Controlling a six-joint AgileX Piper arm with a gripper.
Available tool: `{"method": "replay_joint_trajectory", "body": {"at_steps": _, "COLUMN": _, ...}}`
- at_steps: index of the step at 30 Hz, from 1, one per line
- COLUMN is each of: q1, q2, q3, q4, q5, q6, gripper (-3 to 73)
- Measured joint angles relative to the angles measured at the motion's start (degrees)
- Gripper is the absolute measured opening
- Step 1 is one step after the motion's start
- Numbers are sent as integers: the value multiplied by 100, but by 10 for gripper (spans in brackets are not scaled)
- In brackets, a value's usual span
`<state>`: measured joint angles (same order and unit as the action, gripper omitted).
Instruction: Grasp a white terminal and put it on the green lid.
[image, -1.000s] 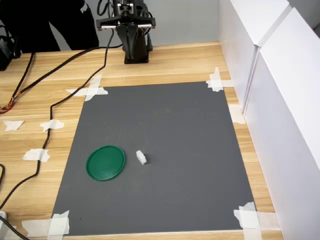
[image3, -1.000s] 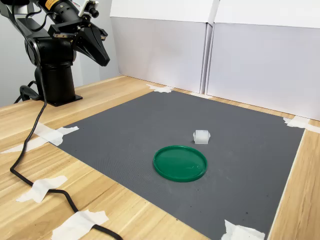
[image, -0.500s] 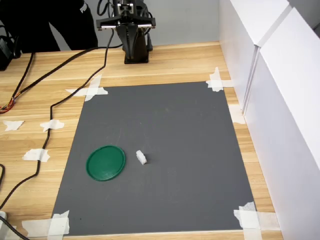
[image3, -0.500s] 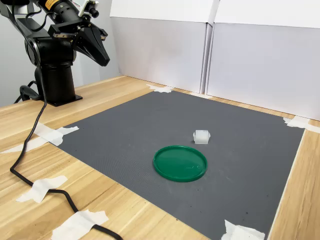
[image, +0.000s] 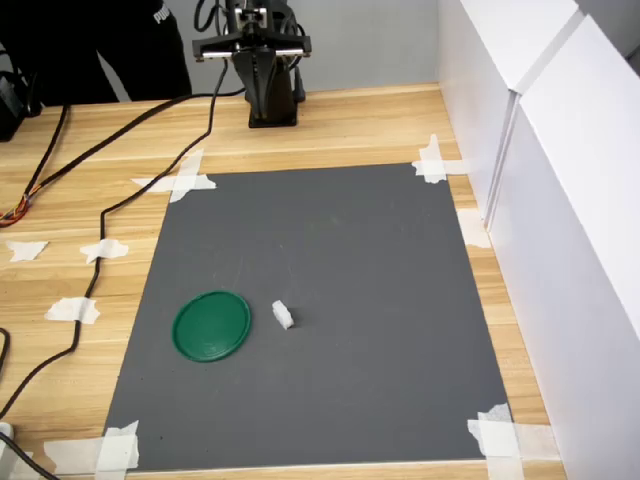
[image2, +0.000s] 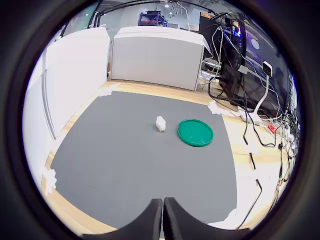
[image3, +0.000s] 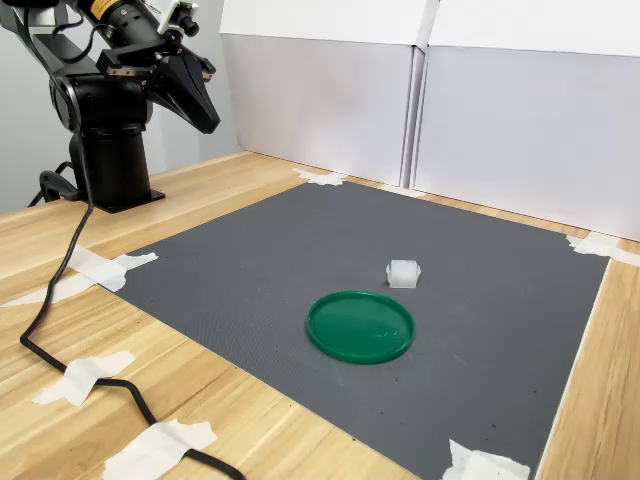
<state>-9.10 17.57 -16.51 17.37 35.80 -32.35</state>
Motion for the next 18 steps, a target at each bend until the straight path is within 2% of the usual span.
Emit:
{"method": "replay_joint_trajectory", "body": {"at_steps": 7, "q1": 0, "q2": 1009, "q3": -1102, "q4": 0, "q5": 434, "q6": -145, "gripper": -16}}
{"method": "replay_joint_trajectory", "body": {"at_steps": 13, "q1": 0, "q2": 2041, "q3": -1974, "q4": -31, "q5": 1154, "q6": -371, "gripper": -16}}
{"method": "replay_joint_trajectory", "body": {"at_steps": 18, "q1": 0, "q2": 2802, "q3": -2612, "q4": -327, "q5": 1411, "q6": -400, "gripper": -9}}
